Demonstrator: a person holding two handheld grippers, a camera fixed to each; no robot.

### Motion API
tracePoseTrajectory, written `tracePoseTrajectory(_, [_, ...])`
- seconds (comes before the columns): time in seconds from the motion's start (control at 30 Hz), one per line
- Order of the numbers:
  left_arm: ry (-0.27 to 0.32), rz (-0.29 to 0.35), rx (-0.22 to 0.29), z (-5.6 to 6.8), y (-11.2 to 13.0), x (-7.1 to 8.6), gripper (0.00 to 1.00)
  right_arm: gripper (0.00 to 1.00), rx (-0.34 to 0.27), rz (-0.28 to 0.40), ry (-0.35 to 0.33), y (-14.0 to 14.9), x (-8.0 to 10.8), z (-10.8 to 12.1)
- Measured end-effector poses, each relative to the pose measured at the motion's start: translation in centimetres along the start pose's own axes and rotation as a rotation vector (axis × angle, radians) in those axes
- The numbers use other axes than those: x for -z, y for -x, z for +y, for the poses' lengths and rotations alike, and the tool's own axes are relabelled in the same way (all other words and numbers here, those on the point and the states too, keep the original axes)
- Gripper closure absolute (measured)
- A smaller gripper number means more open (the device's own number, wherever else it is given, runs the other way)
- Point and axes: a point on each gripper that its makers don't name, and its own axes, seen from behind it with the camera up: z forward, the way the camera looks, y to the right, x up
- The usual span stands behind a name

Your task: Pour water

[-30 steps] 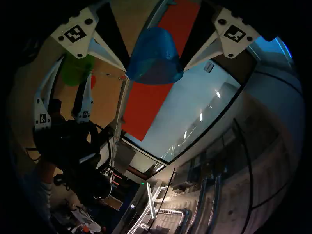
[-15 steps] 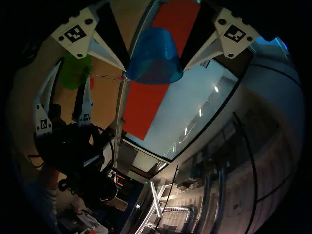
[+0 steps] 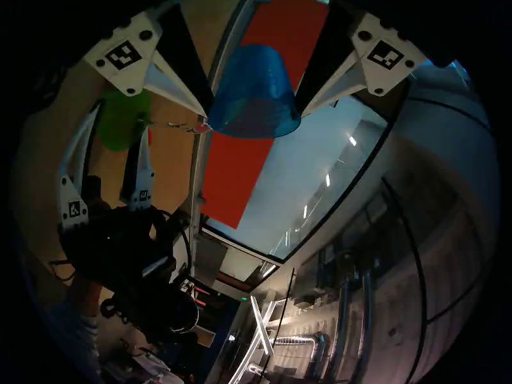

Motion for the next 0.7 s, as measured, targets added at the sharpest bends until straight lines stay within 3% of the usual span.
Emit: tracePoseTrajectory(0.7, [-0.005,0.011,-0.089,-0.3,-1.1,0.2,0.14,0.1,0.006,0.012,0.012,-0.7,0.4,0.4])
